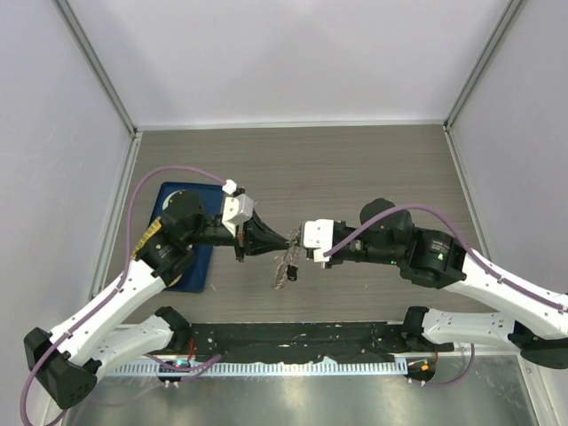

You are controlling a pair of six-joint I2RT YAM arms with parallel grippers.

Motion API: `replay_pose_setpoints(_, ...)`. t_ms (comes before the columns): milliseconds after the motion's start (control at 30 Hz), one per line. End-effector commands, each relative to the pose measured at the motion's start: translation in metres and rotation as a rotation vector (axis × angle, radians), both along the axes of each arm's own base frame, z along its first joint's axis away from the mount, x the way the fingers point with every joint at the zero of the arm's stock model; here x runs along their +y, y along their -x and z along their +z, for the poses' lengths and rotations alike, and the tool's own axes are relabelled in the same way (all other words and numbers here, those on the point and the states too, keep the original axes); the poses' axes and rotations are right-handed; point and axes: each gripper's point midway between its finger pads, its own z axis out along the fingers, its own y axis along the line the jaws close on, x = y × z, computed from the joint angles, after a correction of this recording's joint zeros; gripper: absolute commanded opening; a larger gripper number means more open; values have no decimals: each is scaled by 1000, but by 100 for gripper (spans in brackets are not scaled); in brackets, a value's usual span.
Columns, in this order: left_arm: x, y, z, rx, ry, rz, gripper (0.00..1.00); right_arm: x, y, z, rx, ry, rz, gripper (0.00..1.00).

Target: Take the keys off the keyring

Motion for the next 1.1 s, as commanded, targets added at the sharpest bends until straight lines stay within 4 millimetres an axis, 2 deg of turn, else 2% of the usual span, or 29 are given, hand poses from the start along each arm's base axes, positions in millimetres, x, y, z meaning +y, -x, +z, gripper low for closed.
replay_pose_setpoints(0, 3, -5, -3, -62, -7, 46, 0, -7, -14, 35, -62, -122, -95, 1)
replay_pose_setpoints(200, 3, -5, -3, -94, 3, 40, 0, -8, -11, 30, -37, -141, -95, 1)
replay_pose_setpoints(367, 4, -6, 7, -200, 78, 48, 0, 1, 0, 20, 14, -194, -45, 1)
replay_pose_setpoints(400, 4, -9, 3, -209, 85, 68, 0, 1, 1, 19, 18, -202, -43, 1)
replay_pose_setpoints(433, 5, -13, 11, -285, 114, 88, 0, 1, 1, 20, 20, -209, -42, 1)
replay_pose_setpoints(533, 8, -27, 17, -380, 125, 165, 0, 4, -2, 19, 28, -224, -58, 1)
replay_pose_setpoints(667, 10, -34, 24, -473, 111, 213, 0, 7, -7, 10, 7, -216, -63, 1)
replay_pose_setpoints(867, 10, -42, 1, -513, -24, 230, 0, 12, -9, 11, -22, -199, -47, 1)
replay_pose_setpoints(1067, 11, -46, -7, -519, -50, 255, 0, 15, -9, 8, -75, -154, -9, 1)
